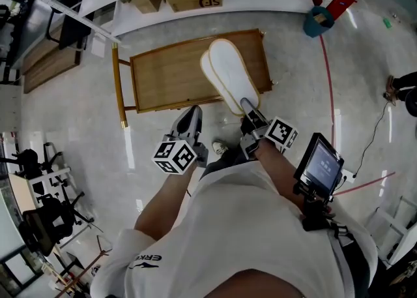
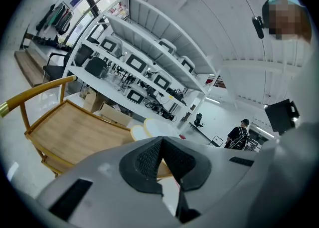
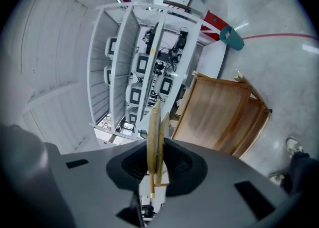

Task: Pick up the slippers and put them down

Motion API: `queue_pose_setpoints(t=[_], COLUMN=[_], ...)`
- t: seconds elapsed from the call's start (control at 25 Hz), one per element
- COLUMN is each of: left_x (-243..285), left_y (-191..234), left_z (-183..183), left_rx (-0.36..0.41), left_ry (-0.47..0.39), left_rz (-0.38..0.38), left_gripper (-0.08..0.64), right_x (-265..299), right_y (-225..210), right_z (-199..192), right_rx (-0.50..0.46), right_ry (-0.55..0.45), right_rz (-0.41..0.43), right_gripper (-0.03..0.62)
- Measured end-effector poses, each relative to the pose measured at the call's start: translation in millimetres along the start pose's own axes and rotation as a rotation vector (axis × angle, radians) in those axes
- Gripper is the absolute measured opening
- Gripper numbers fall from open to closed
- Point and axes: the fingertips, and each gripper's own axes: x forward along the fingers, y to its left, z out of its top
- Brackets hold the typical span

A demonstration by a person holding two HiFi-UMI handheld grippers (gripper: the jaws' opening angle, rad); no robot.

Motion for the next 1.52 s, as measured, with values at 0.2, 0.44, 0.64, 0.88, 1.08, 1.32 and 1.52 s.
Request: queue_pose_setpoints(t=[0.2,0.44,0.64,0.88,1.08,1.32,1.52], left_x=[-6.7,-9.7,-5.0,-4.1,-4.4,-4.5,1.2], left_y=[-0.9,1.7,8.8,13.0,12.0,14.1,13.3], left_z=[-6.9,-15.9,-22.3,-25.1,-26.0,-28.4,-32.9], left_rx=[0.006,0.011,0.015,0.023,0.039,0.046,0.049], left_ry=[0.017,0.044,0.066,0.089,0.11,0.126,0.138], left_rz=[0.015,0.033,0.044,0.045,0.042,0.042,0.035], left_gripper=[0.003,0.003,0.003,0.003,0.003,0.003,0.003], right_x=[-0.9,-0.1,7.0,14.6,17.0,18.9,19.6], right_y=[-20.8,-50.4,-73.1,-92.8,-108.0,-121.5,-135.4], right_z=[-4.2,-8.4,-7.4,-9.0,-9.1,-11.8,-13.6], right_rx=[0.049,0.091,0.115,0.152,0.184,0.203,0.221], right_ry=[-0.013,-0.022,-0.036,-0.063,-0.081,-0.09,-0.092], right_rz=[-0.024,-0.065,-0.091,-0.108,-0.132,-0.152,-0.169], right_gripper=[0.064,0.064,0.064,0.064,0.064,0.064,0.064])
